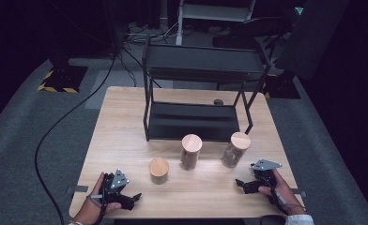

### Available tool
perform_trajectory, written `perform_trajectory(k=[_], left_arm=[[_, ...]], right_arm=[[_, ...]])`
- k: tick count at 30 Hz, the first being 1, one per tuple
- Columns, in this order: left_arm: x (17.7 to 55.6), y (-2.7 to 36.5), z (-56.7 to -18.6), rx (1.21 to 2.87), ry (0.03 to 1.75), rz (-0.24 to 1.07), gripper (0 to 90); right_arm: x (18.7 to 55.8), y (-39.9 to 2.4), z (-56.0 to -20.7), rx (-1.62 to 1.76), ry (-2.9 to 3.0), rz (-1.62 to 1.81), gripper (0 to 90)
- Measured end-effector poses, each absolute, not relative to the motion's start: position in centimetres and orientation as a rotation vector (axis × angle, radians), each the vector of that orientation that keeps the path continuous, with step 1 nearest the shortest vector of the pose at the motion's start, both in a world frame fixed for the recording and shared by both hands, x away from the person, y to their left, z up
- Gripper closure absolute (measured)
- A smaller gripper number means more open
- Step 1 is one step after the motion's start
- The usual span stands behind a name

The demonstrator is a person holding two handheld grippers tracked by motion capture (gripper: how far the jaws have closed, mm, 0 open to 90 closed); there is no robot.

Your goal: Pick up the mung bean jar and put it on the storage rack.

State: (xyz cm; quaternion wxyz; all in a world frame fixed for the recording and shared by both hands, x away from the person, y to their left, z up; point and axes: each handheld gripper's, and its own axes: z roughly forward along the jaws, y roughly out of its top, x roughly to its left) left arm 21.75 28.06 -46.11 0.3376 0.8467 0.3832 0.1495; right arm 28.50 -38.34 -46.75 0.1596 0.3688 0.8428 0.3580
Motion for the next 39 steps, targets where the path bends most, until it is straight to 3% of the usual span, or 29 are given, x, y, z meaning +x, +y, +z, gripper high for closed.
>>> perform_trajectory(k=[39], left_arm=[[21.0,27.7,-45.0,2.202,0.994,0.406,1.2]], right_arm=[[28.5,-38.3,-46.7,1.054,2.409,1.023,0.0]])
